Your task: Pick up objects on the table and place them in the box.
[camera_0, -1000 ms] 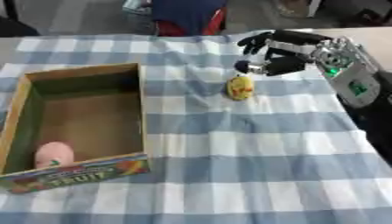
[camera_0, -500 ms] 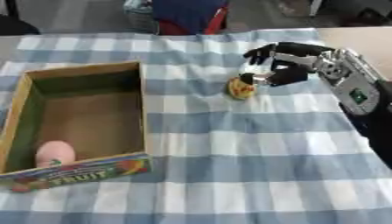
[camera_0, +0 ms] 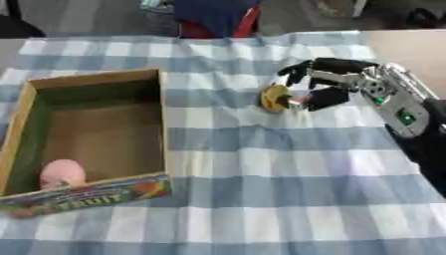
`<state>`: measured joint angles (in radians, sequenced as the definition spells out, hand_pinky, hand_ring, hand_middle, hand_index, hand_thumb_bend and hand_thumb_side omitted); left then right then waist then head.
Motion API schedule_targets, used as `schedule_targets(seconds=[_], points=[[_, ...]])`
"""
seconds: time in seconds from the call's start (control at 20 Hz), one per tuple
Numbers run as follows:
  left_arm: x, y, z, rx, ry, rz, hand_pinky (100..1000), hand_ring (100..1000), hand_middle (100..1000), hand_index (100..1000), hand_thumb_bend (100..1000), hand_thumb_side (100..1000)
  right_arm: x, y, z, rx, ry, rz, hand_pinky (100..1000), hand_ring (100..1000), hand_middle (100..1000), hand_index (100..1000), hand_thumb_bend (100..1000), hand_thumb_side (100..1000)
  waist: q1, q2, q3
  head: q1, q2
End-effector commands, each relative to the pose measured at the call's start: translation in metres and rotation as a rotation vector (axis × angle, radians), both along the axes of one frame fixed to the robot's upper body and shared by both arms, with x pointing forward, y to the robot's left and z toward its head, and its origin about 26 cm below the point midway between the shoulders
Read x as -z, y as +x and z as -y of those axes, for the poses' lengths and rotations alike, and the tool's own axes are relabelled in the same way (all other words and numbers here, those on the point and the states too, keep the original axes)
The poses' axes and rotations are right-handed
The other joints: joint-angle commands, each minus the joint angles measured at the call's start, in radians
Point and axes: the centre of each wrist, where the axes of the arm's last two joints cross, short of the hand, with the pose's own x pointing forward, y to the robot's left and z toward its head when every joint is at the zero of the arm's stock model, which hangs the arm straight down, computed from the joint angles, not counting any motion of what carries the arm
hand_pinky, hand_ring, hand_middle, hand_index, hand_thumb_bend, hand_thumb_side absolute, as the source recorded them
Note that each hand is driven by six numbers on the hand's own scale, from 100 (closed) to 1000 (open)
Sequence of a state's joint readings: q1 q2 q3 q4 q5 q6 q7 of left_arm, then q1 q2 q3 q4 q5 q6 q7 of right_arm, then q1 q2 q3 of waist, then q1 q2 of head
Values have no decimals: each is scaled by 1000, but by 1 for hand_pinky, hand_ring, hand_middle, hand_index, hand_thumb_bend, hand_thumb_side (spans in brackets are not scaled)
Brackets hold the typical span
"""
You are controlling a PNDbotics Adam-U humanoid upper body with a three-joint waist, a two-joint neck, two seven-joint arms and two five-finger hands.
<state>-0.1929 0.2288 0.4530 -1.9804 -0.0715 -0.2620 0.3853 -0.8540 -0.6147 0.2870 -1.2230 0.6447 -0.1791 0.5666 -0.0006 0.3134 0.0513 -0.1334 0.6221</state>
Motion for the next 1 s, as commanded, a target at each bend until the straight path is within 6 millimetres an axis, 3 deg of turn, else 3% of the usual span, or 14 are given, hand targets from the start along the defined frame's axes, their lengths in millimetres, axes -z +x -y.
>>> schedule_targets(seconds=[0.05,0.75,1.0], points=[[-10,-3,-2,-6,35,25,356,595,537,784,428,562,-13,0,5,18,-28,45,675,846,760,1000,234,841,2,-16,2,-1,-13],[-9,-3,-1,-2,36,20,356,596,537,784,427,562,-8,14,-6,7,-133,113,657,838,726,997,251,816,1,-10,7,-6,-18],[-9,-3,-1,-3,38,20,356,596,538,784,428,562,-10,15,-4,-15,-136,119,646,827,671,879,222,799,0,-9,5,-3,-14]])
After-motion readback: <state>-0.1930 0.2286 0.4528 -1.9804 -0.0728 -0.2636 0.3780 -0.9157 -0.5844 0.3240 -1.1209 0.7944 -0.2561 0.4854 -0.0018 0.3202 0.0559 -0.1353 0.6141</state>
